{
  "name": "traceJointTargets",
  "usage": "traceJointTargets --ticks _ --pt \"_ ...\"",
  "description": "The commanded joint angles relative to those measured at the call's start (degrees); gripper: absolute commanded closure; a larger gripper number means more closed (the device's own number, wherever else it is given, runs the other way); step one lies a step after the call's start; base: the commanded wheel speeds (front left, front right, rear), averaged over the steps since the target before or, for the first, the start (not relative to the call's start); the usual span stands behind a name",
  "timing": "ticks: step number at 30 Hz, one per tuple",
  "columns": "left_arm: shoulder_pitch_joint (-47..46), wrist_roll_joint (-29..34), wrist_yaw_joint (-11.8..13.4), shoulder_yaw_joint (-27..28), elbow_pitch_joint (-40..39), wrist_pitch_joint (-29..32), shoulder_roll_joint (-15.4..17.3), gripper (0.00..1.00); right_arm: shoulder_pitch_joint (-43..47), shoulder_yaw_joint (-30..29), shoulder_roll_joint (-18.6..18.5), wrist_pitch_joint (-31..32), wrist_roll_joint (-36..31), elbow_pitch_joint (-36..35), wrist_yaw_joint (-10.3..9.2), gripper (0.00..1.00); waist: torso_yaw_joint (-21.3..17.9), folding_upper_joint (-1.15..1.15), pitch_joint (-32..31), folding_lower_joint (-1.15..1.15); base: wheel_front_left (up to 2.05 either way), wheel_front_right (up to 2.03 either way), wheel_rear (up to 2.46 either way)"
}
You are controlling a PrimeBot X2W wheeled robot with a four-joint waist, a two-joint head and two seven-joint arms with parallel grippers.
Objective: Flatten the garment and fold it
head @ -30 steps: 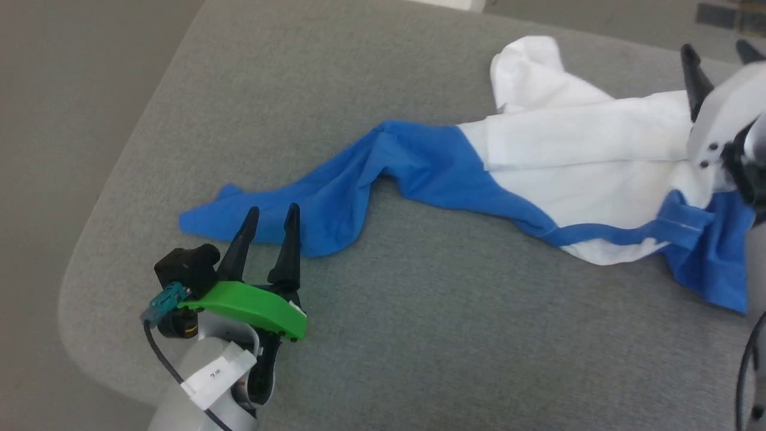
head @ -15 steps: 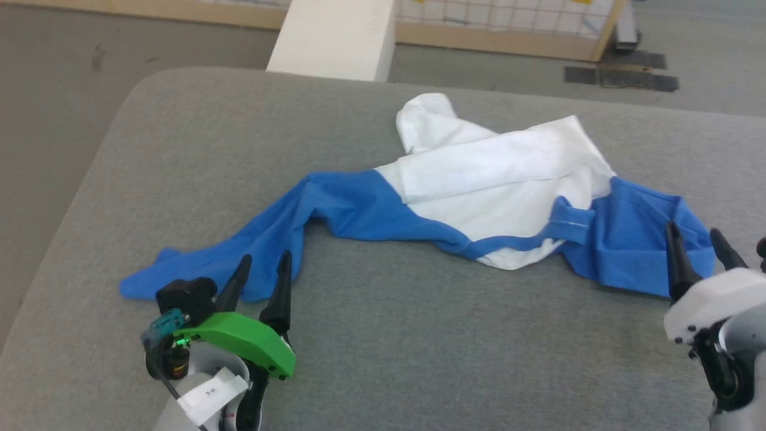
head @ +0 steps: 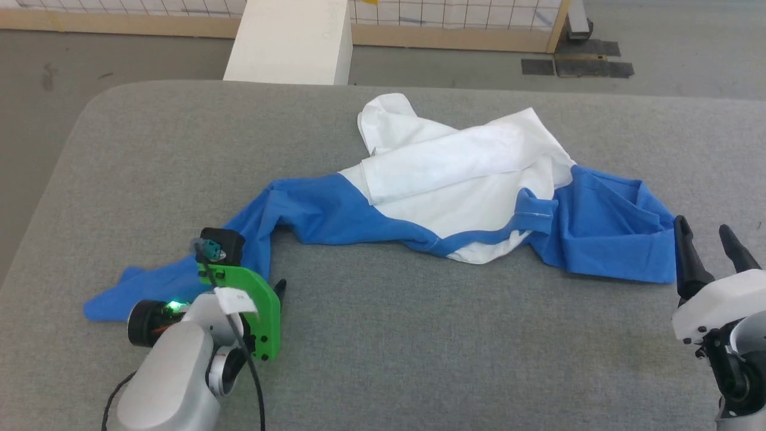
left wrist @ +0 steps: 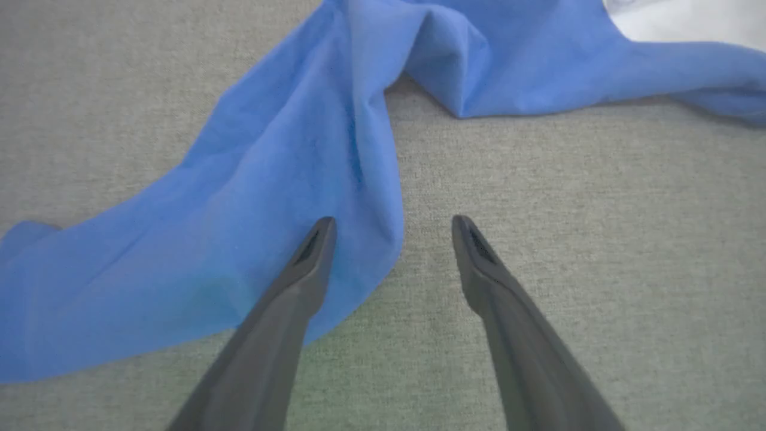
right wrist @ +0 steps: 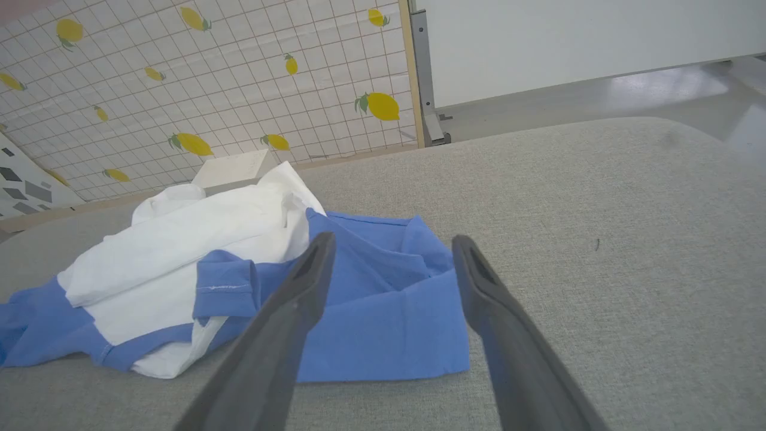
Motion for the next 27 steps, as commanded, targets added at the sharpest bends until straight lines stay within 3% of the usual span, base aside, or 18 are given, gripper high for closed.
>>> traceJointTargets --ticks 1,4,5,6,7,12,17,27 --pt "-1.0 0.5 0.3 -0.8 1.3 1.6 0.3 0.0 0.2 0.2 0.1 -0.2 0.6 -0.1 -0.08 0.0 -0.4 0.33 1.0 0.0 0.0 0.0 0.0" --pt "-1.9 0.3 -0.1 -1.8 3.7 4.9 0.1 0.0 0.1 0.1 0.1 -0.3 0.7 0.0 -0.08 0.0 -0.6 0.33 1.9 0.0 0.0 0.0 0.0" --pt "-2.2 0.0 0.0 -1.7 4.1 5.0 0.0 0.23 0.0 0.1 0.1 -0.4 0.7 0.0 -0.08 0.0 -0.6 0.33 2.1 0.0 0.0 0.0 0.0" --pt "-2.3 -0.3 0.3 -1.3 4.3 4.6 -0.2 0.67 0.0 0.0 0.1 -0.5 0.7 0.1 -0.08 0.0 -0.7 0.33 2.2 0.0 0.0 0.0 0.0" --pt "-2.3 -0.5 0.7 -0.9 4.7 4.2 -0.3 1.0 0.0 -0.1 0.1 -0.6 0.6 0.1 -0.08 0.0 -0.6 0.33 2.3 0.0 0.0 0.0 0.0" --pt "-1.8 -2.4 1.4 1.2 5.2 3.7 0.3 1.0 0.3 -0.8 0.1 -0.9 0.4 0.6 -0.08 0.0 0.4 0.33 1.9 0.0 0.0 0.0 0.0" --pt "-1.0 -4.4 2.8 4.9 0.6 4.9 4.4 1.0 1.0 -1.3 0.1 -1.5 0.5 2.3 -0.08 0.0 2.3 0.33 0.5 0.0 0.0 0.0 0.0" --pt "1.6 -5.9 10.1 14.6 -12.2 6.5 12.6 1.0 1.3 -1.3 0.1 -2.3 0.5 5.1 -0.08 0.0 5.0 0.33 -0.6 0.0 0.0 0.0 0.0"
